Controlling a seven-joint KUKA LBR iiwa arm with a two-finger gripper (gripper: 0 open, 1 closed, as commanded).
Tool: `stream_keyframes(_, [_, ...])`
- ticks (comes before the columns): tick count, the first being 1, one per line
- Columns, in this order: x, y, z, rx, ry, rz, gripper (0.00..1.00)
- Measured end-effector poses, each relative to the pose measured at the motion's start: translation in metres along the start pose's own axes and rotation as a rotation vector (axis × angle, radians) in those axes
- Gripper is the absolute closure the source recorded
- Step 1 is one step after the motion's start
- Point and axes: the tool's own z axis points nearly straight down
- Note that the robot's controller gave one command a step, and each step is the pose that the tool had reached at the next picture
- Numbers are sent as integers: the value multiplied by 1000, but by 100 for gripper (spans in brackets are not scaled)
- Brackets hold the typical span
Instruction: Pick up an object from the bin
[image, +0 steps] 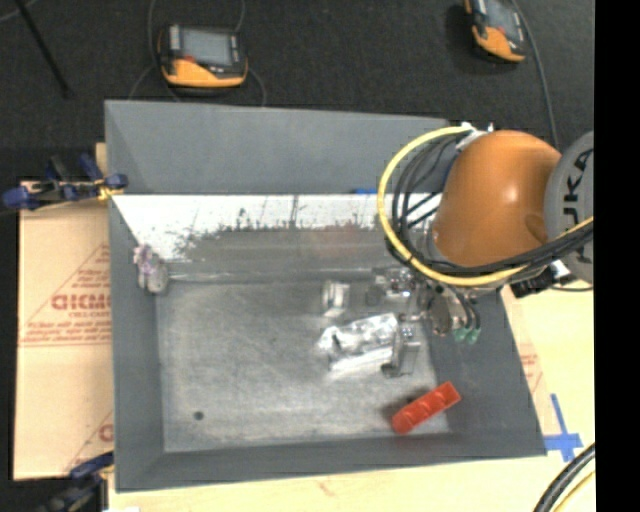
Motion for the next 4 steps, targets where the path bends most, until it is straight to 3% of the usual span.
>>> stream_keyframes(1, [-31,-65,142,0,-21,-262,0])
stream_keyframes(2, [-33,-64,137,2,-29,-262,100])
stream_keyframes(3, [-37,-67,43,2,-5,-273,100])
stream_keyframes(4, [-38,-66,2,1,-2,-263,100])
